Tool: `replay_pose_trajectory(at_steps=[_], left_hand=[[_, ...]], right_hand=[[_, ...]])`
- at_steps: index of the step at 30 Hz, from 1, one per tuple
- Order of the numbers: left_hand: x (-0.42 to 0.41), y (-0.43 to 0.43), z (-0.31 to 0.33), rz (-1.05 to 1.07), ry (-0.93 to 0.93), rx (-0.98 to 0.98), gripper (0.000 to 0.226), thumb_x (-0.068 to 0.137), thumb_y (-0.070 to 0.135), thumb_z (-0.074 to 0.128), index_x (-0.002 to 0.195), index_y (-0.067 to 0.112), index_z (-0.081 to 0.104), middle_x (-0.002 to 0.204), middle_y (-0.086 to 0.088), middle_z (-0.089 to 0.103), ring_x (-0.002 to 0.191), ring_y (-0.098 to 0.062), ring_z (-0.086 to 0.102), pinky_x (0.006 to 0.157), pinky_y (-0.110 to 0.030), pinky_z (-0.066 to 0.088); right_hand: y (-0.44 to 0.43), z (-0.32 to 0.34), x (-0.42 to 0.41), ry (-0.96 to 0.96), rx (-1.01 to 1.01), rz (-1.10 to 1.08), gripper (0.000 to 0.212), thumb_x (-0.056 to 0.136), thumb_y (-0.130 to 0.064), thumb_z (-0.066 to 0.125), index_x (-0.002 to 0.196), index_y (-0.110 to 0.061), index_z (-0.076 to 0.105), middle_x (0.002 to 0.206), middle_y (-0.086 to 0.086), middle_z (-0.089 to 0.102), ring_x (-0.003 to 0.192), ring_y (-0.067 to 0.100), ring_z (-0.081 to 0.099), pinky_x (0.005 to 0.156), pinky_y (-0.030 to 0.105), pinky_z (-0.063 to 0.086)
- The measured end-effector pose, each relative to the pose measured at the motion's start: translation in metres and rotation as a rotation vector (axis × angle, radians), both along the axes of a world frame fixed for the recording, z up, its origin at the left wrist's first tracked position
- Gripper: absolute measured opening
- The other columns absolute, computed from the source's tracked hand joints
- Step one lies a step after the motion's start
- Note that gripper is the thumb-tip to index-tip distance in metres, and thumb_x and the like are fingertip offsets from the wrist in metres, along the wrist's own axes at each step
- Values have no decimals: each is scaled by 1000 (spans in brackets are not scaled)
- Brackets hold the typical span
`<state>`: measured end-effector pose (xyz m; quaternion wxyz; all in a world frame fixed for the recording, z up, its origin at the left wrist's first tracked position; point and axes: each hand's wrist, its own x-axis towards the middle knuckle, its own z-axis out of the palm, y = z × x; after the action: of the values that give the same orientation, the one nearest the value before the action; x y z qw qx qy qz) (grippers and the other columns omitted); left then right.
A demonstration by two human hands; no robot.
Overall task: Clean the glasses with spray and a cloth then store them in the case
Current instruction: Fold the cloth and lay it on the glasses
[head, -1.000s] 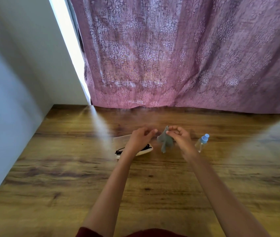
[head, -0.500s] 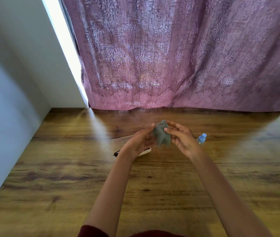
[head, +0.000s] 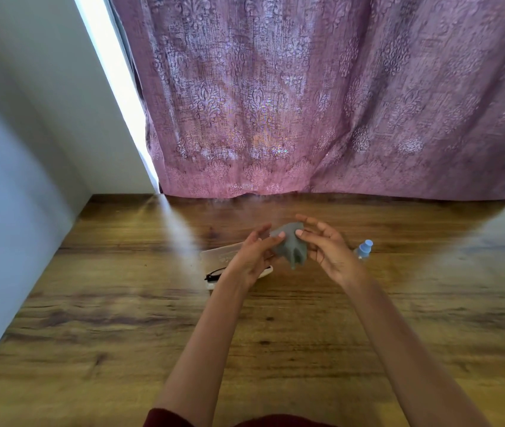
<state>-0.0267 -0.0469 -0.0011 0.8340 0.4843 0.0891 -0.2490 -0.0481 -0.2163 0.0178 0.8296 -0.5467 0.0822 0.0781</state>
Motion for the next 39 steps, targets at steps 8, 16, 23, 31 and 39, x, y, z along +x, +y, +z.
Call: replay_pose_trajectory(at_steps=[8, 16, 23, 31, 39], left_hand=[[-1, 4, 1, -36, -225, 55, 82, 83, -8, 62, 148, 25, 23, 119, -11, 63, 99, -21, 67, 71, -32, 58], [-1, 7, 1, -33, -348, 231, 78, 84, -2, 66, 145, 30, 29, 108, -11, 66, 91, -19, 69, 68, -28, 57], [1, 9, -2, 3, -343, 302, 73, 86, 4, 66, 143, 30, 29, 101, -15, 66, 85, -21, 68, 62, -26, 54], [1, 12, 1, 30, -383, 373, 69, 85, 0, 64, 140, 30, 35, 103, -15, 68, 91, -21, 68, 67, -27, 54], [-6, 17, 18, 106, -688, 357, 59, 89, -15, 41, 132, 26, 43, 89, -1, 64, 80, -11, 62, 65, -19, 51]], right_hand=[[-2, -1, -1, 16, -67, 7, 49, 79, 3, 68, 121, -22, 61, 114, 7, 70, 102, 24, 68, 71, 31, 60], [0, -3, 0, 80, -107, -17, 47, 75, -4, 74, 119, -18, 62, 107, 10, 72, 95, 23, 71, 70, 30, 59], [2, -8, 4, 309, 16, -3, 30, 78, -1, 73, 107, -2, 65, 102, 15, 73, 86, 19, 72, 64, 22, 58], [3, -11, 2, 330, 94, 89, 30, 78, -2, 72, 108, 0, 67, 98, 14, 73, 86, 20, 72, 65, 24, 58], [18, 5, 1, -118, -193, 17, 27, 89, 14, 49, 80, -4, 67, 78, -3, 73, 77, 7, 69, 64, 18, 54]])
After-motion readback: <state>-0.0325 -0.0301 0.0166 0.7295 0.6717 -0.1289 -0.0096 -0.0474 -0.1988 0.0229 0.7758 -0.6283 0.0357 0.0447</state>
